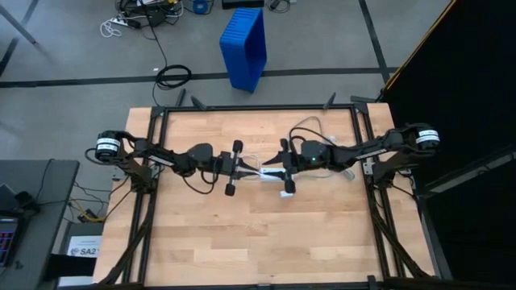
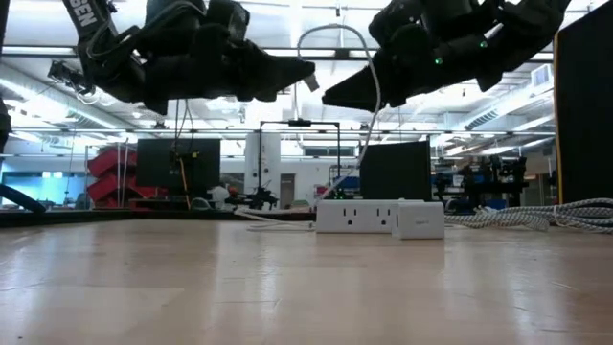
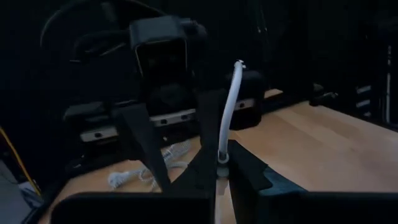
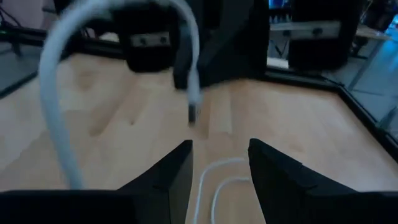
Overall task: Insert USB
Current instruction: Insert the white charger cable into the white charger adapter
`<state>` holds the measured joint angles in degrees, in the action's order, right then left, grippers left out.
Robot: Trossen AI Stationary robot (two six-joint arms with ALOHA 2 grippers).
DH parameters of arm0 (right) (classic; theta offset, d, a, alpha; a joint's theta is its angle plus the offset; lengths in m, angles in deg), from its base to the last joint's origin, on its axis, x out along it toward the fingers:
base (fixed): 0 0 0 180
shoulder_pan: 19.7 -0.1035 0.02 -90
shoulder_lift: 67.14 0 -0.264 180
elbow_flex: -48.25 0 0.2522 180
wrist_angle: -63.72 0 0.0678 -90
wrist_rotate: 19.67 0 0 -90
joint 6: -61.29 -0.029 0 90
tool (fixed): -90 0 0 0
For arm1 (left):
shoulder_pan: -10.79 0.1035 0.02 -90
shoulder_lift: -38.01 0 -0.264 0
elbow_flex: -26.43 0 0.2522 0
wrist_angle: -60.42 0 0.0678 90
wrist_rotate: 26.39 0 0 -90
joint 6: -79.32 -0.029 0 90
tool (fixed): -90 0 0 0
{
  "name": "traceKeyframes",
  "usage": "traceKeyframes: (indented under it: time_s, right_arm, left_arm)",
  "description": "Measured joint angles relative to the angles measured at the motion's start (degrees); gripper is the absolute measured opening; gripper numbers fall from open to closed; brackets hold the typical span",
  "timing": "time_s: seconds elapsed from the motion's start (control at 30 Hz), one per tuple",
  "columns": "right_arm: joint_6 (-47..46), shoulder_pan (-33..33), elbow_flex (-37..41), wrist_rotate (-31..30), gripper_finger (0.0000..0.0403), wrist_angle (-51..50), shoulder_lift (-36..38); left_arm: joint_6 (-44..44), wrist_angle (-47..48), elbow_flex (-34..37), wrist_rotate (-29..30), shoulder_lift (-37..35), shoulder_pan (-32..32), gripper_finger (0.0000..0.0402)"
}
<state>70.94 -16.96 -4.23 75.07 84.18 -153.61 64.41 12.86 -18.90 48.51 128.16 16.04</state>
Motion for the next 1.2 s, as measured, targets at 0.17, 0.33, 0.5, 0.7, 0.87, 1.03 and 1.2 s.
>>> traceKeyframes:
  time_s: [0.17, 0.33, 0.5, 0.7, 0.87, 1.03, 1.2]
  right_arm:
    - [0.04, 0.02, -1.84, 0.71, 0.0134, -0.87, -1.08]
    - [-0.16, 0.00, -2.38, 1.05, 0.0127, -0.82, -1.14]
    - [-1.00, 0.02, -2.38, 2.04, 0.0121, -1.72, -1.14]
    - [-2.34, -0.13, -2.57, 3.15, 0.0123, -0.10, -1.05]
    - [-2.36, -0.11, -2.55, 2.30, 0.0115, 0.13, -1.05]
    - [-2.03, 0.01, -2.55, 0.98, 0.0090, -0.22, -1.03]
    - [-1.65, 0.07, -2.55, 0.94, 0.0058, -0.50, -1.03]
  left_arm:
    - [-0.04, 3.04, -2.14, 0.38, 0.00, 0.00, 0.0001]
    - [-0.25, 3.04, -3.04, 1.34, -0.02, -0.04, 0.0001]
    - [-1.29, 3.98, -3.04, 4.18, -0.02, -0.09, 0.0001]
    - [-1.42, 5.04, -3.00, 6.89, 0.11, -0.06, 0.0001]
    - [-1.20, 5.39, -3.00, 8.01, 0.07, -0.02, 0.0001]
    - [-1.14, 4.80, -3.00, 7.92, 0.07, -0.07, 0.0001]
    - [0.27, 3.96, -3.00, 7.19, 0.07, -0.07, 0.0001]
